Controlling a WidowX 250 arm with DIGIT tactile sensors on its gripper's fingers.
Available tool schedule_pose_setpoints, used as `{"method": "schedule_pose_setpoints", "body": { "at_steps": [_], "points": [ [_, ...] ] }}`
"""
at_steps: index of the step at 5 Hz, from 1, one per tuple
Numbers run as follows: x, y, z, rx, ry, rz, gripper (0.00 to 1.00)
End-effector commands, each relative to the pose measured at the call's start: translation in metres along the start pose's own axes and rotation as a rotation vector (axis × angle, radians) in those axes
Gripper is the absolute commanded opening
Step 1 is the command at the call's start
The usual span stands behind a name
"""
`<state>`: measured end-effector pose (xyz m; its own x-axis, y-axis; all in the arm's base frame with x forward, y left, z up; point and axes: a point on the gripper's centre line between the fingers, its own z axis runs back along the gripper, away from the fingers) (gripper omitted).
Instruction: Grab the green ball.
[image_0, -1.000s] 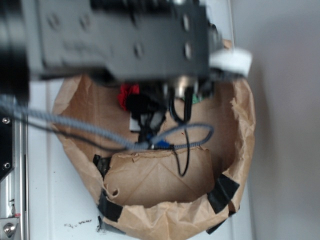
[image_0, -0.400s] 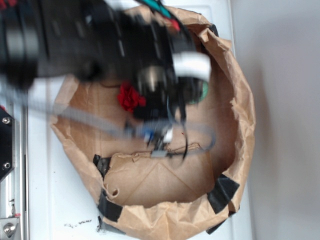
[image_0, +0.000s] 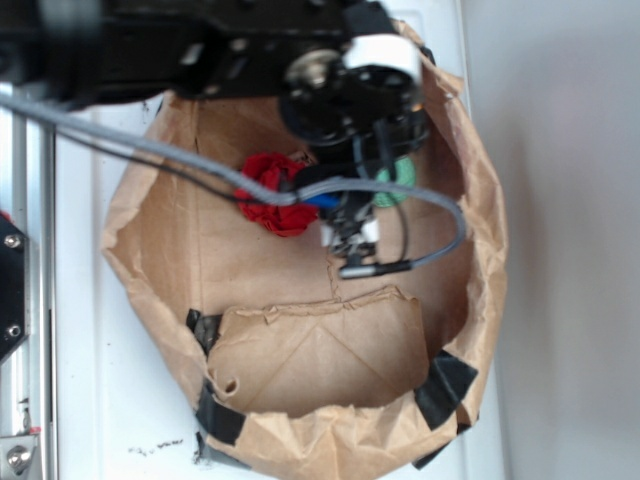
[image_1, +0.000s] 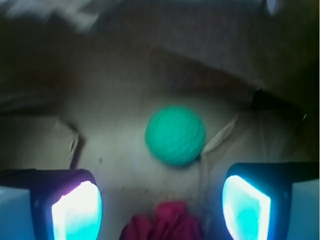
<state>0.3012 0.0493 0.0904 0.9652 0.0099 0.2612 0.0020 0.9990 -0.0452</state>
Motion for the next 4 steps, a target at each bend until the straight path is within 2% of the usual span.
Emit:
{"method": "schedule_pose_setpoints", "body": {
  "at_steps": [1,2,3,4],
  "points": [
    [0.04,0.011,0.007,-0.005,-0.088,0.009,1.0],
    [0.042,0.004,-0.007,0.003,-0.102,-0.011,1.0],
    [0.04,-0.01,-0.03,0.045,-0.071,-0.067,1.0],
    [0.038,-0.022,-0.042,0.062,-0.019,-0.103,1.0]
  ]
}}
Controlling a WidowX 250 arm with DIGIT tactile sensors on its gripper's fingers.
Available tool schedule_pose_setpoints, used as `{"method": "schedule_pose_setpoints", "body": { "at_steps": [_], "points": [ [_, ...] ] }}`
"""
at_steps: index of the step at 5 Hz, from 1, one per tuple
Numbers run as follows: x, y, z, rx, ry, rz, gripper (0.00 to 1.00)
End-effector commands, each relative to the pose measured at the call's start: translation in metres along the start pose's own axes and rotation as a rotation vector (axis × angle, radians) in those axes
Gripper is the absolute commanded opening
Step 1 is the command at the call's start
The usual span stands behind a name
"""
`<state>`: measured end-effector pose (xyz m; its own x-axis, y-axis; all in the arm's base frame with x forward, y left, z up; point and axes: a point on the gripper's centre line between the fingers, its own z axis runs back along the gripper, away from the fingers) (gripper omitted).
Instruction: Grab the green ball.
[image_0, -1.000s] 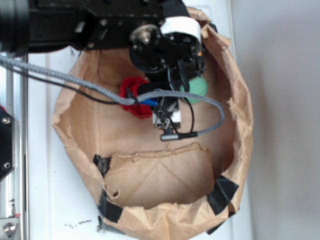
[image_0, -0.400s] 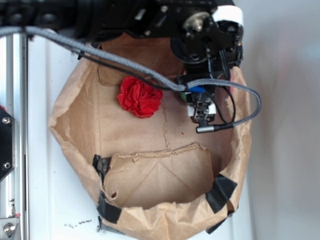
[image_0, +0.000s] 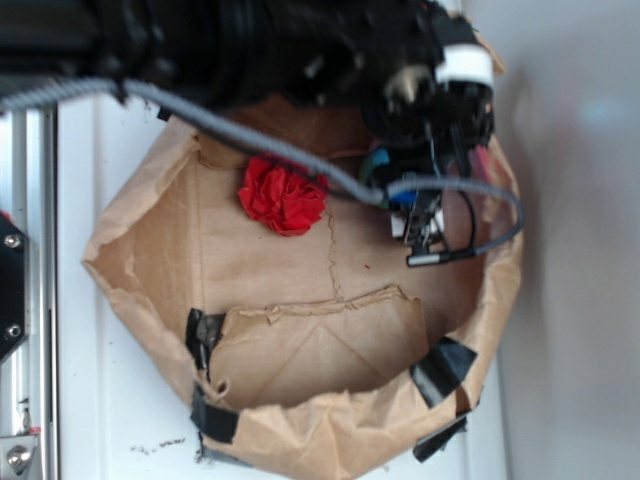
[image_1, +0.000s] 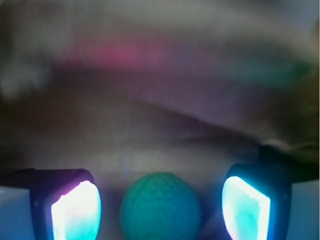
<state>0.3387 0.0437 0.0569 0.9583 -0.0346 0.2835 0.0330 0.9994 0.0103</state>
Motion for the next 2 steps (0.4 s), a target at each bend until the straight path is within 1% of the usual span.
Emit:
{"method": "schedule_pose_setpoints", "body": {
  "at_steps": [1,2],
  "points": [
    [0.0085,-0.0198,-0.004,0.045,0.019,-0.076,0.0],
    [0.0067,-0.0174,0.0024,0.034,0.001,-0.086,0.0]
  ]
}}
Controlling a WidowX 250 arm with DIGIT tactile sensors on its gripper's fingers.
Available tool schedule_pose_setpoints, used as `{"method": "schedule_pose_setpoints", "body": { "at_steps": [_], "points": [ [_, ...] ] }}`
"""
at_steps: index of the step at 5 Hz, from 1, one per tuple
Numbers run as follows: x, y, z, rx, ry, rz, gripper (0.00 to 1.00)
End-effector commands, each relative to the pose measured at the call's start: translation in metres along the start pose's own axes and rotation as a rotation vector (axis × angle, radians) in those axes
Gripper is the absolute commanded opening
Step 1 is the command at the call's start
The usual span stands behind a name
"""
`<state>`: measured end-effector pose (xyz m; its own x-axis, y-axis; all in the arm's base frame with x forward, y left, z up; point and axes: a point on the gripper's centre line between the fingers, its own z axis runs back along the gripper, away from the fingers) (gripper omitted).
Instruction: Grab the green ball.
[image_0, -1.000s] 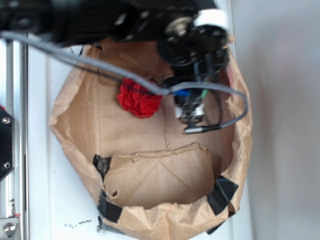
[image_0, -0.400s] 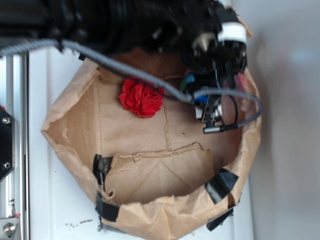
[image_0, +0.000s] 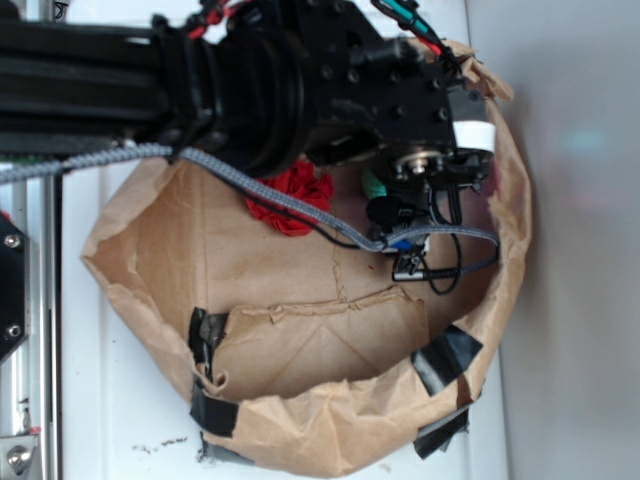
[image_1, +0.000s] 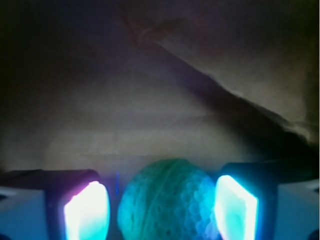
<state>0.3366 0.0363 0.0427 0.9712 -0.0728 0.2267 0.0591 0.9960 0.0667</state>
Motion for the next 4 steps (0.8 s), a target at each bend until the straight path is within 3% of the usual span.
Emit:
{"method": "schedule_pose_setpoints", "body": {
  "at_steps": [1,2,3,4],
  "points": [
    [0.008,-0.007,0.021,-0.005,-0.067,-0.043,0.0],
    [0.007,-0.007,0.025,-0.005,-0.08,-0.042,0.0],
    [0.005,-0.013,0.05,-0.061,-0.115,-0.057,0.0],
    [-0.001,-0.015,0.099,-0.156,-0.172,-0.082,0.0]
  ]
}}
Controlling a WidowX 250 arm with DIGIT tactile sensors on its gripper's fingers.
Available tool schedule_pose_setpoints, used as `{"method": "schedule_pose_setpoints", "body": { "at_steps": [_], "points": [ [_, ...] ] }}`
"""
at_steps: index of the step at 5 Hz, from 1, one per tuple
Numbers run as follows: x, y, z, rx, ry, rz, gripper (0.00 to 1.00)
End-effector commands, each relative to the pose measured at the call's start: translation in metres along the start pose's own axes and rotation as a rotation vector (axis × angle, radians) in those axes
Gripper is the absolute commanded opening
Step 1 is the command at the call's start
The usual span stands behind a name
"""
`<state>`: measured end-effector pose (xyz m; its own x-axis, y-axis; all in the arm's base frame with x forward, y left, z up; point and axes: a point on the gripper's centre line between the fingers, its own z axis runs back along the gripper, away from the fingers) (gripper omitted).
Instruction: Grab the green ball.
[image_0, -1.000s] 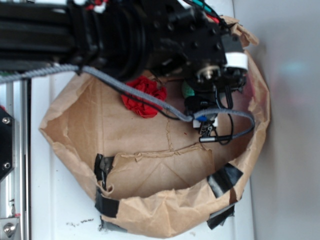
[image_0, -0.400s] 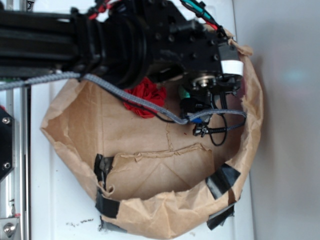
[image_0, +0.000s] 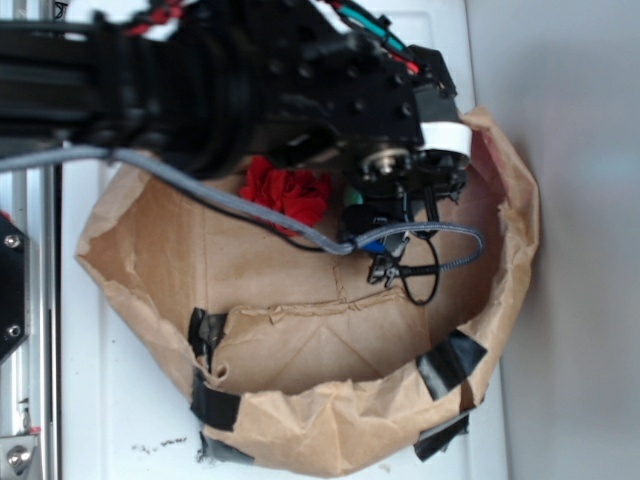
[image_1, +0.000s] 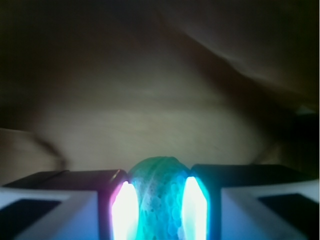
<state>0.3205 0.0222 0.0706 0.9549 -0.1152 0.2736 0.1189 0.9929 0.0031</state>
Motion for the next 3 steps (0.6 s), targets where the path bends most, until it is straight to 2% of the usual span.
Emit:
{"method": "schedule_pose_setpoints", "body": {
  "at_steps": [1,2,3],
  "points": [
    [0.001,-0.006,0.105,-0.117,-0.104,-0.145,0.0],
    [-0.014,0.001,0.135,-0.174,-0.105,-0.217,0.0],
    [-0.025,0.005,0.147,-0.154,-0.101,-0.221,0.0]
  ]
}}
